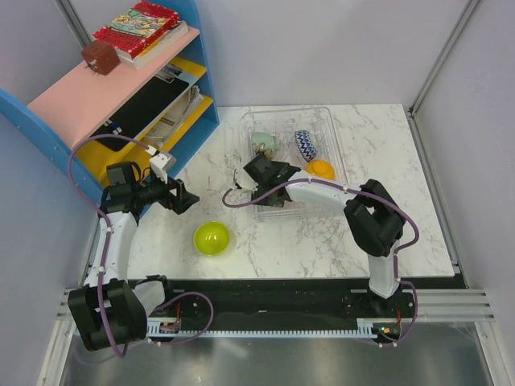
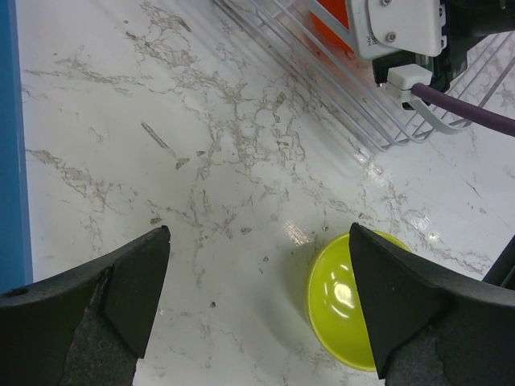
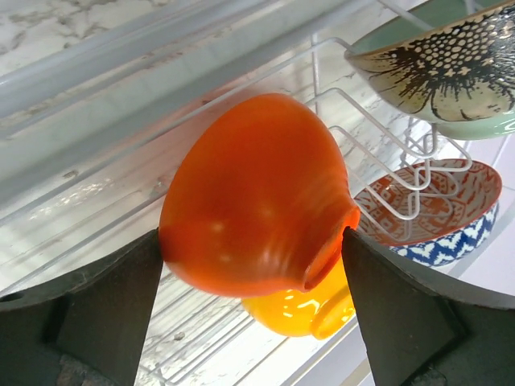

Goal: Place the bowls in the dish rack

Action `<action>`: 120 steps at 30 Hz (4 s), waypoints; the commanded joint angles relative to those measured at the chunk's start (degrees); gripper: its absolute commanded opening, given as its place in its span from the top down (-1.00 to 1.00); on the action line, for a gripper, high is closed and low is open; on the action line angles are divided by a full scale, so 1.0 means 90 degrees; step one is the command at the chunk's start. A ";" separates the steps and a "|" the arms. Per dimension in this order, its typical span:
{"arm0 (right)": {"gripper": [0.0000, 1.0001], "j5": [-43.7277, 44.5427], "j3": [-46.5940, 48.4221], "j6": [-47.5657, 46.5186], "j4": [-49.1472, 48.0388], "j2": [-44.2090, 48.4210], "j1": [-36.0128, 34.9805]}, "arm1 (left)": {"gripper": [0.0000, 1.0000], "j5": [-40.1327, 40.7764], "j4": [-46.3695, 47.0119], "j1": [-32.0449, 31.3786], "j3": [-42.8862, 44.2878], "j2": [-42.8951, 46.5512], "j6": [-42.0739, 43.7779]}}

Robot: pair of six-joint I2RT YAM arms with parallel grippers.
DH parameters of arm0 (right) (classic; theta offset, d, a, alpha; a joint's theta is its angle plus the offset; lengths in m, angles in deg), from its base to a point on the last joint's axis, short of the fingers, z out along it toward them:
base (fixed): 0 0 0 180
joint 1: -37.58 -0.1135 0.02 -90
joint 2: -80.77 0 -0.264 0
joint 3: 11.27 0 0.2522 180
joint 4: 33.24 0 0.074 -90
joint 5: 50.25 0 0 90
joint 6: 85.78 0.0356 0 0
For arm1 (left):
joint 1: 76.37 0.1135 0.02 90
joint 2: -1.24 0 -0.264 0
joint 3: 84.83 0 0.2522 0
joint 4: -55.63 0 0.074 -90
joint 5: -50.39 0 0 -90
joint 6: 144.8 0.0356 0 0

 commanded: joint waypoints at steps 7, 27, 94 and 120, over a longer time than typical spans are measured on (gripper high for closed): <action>-0.96 -0.0858 0.0665 0.0464 0.0381 0.0411 -0.0024 | -0.96 -0.0193 0.0238 0.0045 -0.0082 0.0172 -0.0062; -0.95 0.0284 0.0382 0.0397 0.0596 0.1114 0.1048 | -0.99 -0.0387 -0.0863 0.0065 0.0414 -0.0012 0.1028; -0.95 -0.0349 0.0782 0.1382 0.0596 0.2070 0.0552 | -0.40 0.1526 -0.2643 -0.1868 0.0230 -0.2336 0.3073; -0.95 -0.4693 0.1465 0.4125 0.0831 0.2356 0.0756 | 0.96 0.0755 -0.0615 -0.2142 0.2202 -0.1918 0.0907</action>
